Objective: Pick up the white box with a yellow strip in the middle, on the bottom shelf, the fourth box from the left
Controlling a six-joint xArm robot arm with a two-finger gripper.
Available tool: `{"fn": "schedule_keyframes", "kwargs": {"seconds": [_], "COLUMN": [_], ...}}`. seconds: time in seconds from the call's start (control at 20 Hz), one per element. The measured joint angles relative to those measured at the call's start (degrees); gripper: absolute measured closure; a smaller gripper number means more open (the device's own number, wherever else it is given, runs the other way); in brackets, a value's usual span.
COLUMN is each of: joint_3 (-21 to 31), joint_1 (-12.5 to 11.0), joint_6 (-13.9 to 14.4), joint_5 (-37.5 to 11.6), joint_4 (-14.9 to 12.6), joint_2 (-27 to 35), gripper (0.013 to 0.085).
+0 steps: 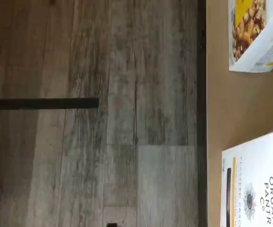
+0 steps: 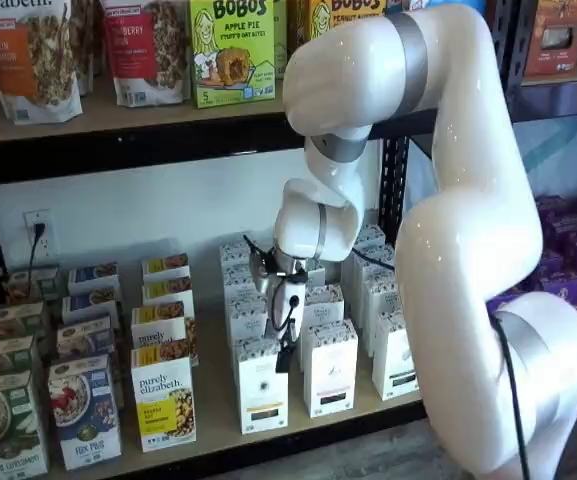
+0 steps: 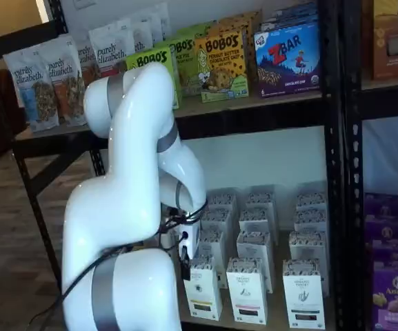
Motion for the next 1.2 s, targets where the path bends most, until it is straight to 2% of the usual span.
{"fn": "schedule_keyframes", "kwargs": {"seconds": [0.15, 0.3, 0.6, 1.0, 1.2], "joint_3": [0.08, 0.51, 1.81, -1.44, -3.5], "joint_1": [0.16, 0.4, 1.56, 2.06, 2.04], "joint_6": [1.02, 0.75, -3.96, -9.84, -10.45], "joint_5": [0.13, -0.48, -6.48, -7.85, -8.19], "joint_4": [-0.98, -0.52, 5.39, 12.34, 13.08], "joint_2": [0.05, 0.03, 0.56, 3.57, 5.18], "gripper": [0.013, 0.013, 0.013, 0.013, 0.013]}}
